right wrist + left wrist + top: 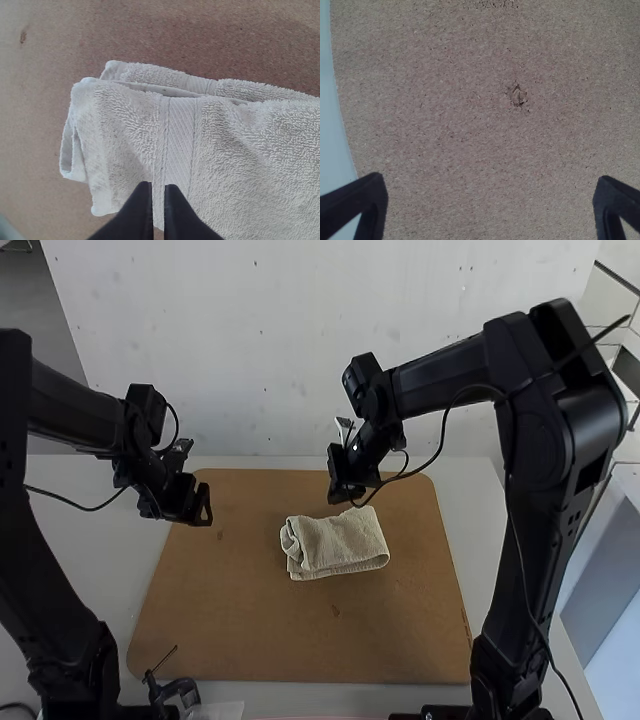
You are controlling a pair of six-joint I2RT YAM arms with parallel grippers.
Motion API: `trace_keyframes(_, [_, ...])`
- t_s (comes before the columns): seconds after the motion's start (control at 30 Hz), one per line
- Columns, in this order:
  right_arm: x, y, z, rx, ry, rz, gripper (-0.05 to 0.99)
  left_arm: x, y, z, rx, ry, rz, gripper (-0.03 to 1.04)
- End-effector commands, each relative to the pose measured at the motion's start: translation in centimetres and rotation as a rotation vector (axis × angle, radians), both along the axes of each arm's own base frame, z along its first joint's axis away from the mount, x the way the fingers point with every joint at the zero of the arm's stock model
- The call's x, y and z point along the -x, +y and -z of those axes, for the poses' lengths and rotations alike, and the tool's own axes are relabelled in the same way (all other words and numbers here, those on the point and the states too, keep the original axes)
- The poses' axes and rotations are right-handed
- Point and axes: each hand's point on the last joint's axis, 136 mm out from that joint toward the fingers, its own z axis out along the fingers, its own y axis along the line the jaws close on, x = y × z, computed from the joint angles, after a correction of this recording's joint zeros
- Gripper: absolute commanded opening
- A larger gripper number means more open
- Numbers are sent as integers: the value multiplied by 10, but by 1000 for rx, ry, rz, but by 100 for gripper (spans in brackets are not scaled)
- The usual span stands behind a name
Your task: Fold the towel.
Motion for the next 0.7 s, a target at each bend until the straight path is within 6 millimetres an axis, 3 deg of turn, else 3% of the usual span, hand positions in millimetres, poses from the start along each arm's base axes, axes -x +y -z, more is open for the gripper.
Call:
trace_keyframes(0.0, [-3,-6,14,58,-10,-17,3,0,-1,-7,4,-29,12,91])
trace_keyframes(0.27, [17,4,44,99,67,-60,3,1,0,-6,3,-24,9,91])
trace_keyframes(0.67, [38,30,67,112,107,-108,3,2,3,-5,4,-22,2,91])
